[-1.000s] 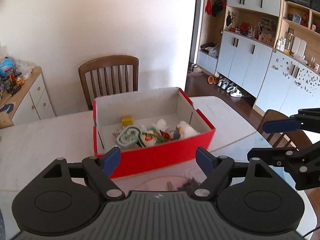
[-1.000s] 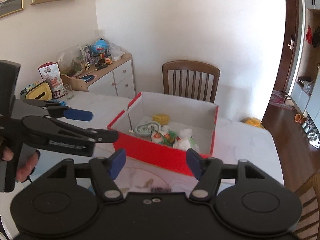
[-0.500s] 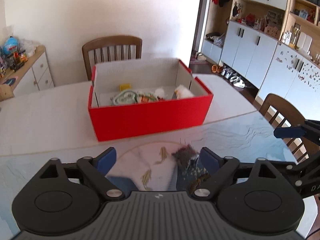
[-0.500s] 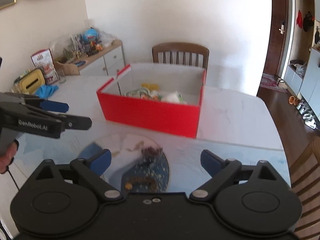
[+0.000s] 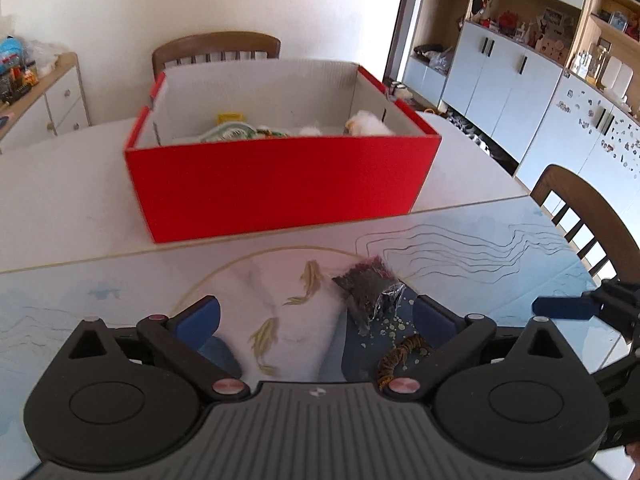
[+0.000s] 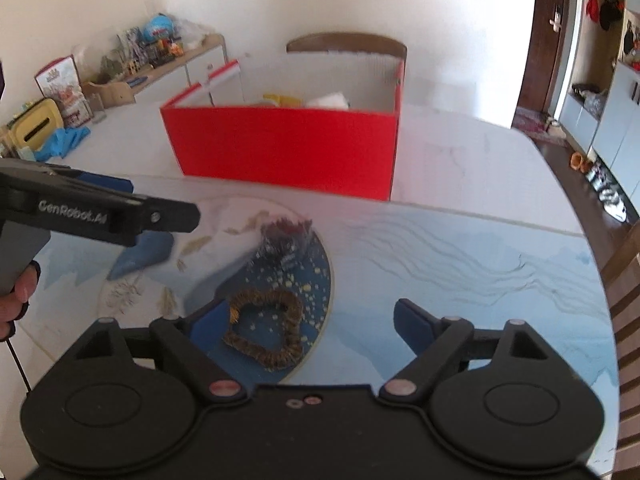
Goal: Organize objects
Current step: 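Grasp the black bag of beads with the left tool while the right grasps the brown bead bracelet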
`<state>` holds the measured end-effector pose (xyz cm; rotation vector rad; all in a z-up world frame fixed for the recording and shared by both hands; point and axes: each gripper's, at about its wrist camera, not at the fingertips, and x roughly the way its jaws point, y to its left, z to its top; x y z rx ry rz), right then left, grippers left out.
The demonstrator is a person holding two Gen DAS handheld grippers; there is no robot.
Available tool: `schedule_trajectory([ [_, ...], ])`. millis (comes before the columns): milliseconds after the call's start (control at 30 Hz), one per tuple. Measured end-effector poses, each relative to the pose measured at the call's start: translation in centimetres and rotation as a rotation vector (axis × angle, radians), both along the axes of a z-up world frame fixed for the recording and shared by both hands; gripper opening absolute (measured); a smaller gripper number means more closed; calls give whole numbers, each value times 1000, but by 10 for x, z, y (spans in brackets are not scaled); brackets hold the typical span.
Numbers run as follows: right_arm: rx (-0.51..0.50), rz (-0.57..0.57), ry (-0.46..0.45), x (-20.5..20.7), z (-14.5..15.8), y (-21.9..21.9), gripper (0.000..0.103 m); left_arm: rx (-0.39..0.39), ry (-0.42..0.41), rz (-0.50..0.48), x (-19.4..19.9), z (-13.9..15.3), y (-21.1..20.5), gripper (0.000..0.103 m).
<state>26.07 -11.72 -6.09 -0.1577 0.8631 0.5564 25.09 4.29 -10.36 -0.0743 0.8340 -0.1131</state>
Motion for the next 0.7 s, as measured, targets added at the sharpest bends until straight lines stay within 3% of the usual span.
schedule_trajectory([
  [367, -60, -1, 64, 17, -39, 17, 71, 1, 19, -56, 34, -32, -26, 103],
  [700, -65, 22, 55, 22, -44, 30, 60, -22, 50, -39, 53, -52, -34, 102],
])
